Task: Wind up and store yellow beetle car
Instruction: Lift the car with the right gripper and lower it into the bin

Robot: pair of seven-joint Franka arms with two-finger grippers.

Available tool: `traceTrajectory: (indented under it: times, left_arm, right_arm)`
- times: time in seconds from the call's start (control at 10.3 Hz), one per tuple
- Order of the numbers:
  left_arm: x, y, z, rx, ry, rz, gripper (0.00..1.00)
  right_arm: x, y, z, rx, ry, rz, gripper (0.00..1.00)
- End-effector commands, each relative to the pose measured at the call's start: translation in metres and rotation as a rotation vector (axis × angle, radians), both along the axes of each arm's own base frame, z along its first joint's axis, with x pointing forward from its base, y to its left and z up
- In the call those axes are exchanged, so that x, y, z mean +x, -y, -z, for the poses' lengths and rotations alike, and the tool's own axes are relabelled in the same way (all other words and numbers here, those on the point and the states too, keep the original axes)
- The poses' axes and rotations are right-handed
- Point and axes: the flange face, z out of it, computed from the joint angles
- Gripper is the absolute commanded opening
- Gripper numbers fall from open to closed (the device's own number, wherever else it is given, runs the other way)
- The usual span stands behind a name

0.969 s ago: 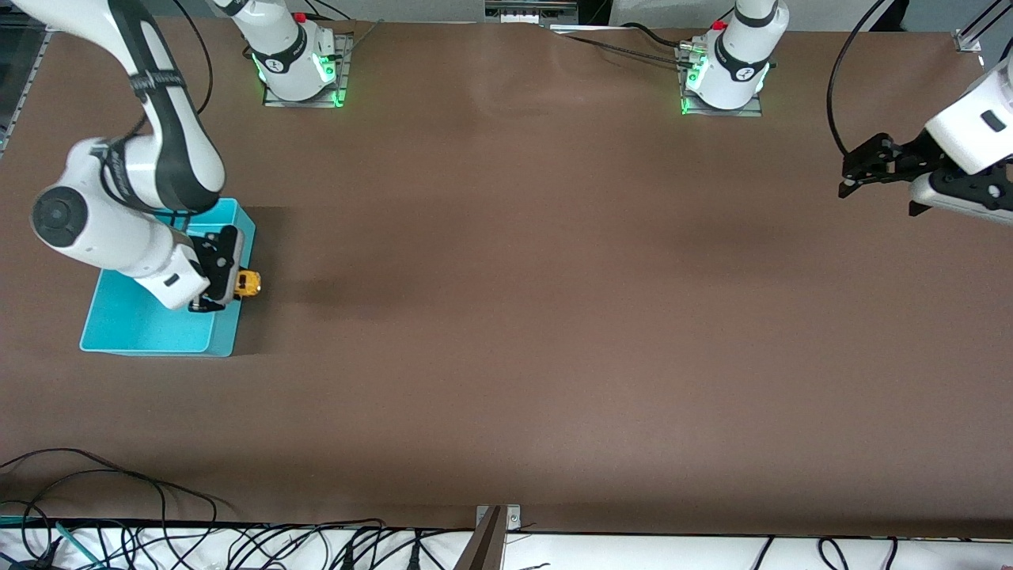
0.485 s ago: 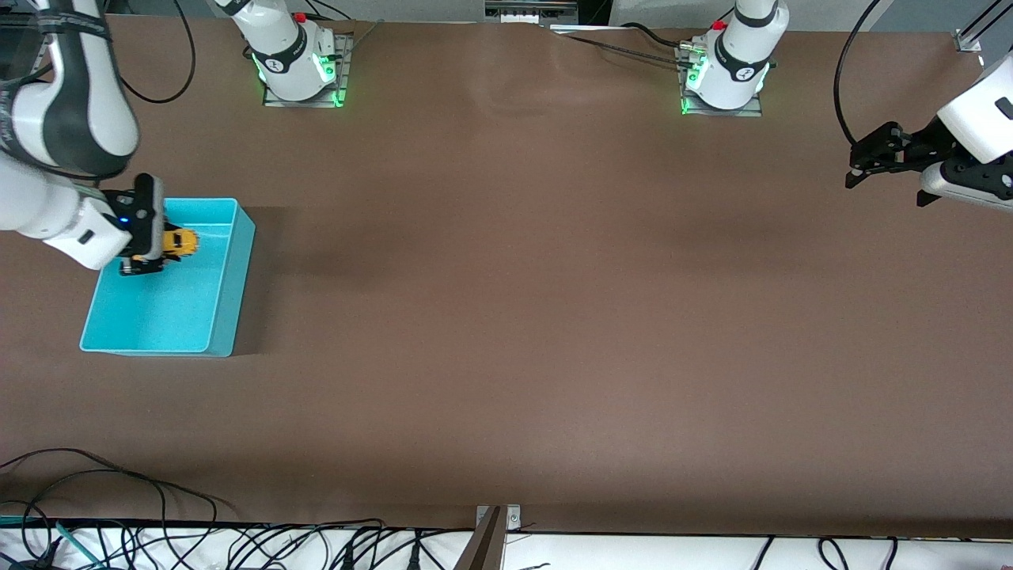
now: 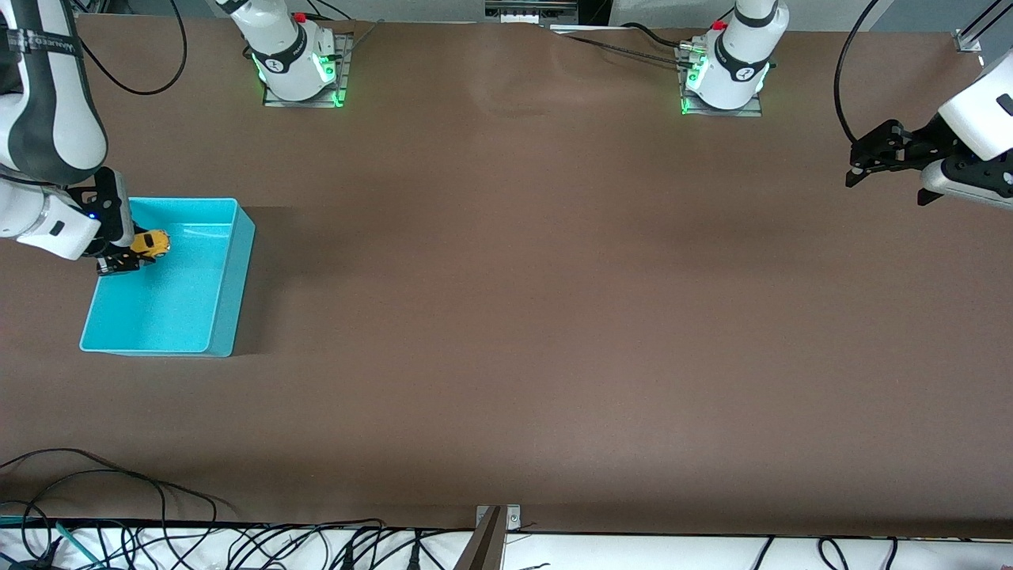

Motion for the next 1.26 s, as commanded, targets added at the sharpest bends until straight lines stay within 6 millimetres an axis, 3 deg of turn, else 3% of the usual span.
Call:
traceTrajectory:
  times: [0.0,0.58,0.87,1.16]
  left_arm:
    - [0.002,0.001,-0.007,0.017,-0.004,-0.006,1.00]
    - [0.003,-0.001,-0.005,0.023,-0.007,-0.007,1.00]
    - [0.003,-0.003,-0.005,0.023,-0.007,-0.012,1.00]
    - [0.003,-0.003,-0.005,0.023,-0.007,-0.012,1.00]
  right_arm:
    - [-0.015,0.003,0.036,-0.010,0.048,-0.093,0.00]
    - [-0.052,0.047,0.104,0.001,0.099,-0.215,0.00]
    - [-0.070,0.057,0.143,0.028,0.080,-0.218,0.00]
    - [-0.077,0.060,0.155,0.038,0.074,-0.222,0.00]
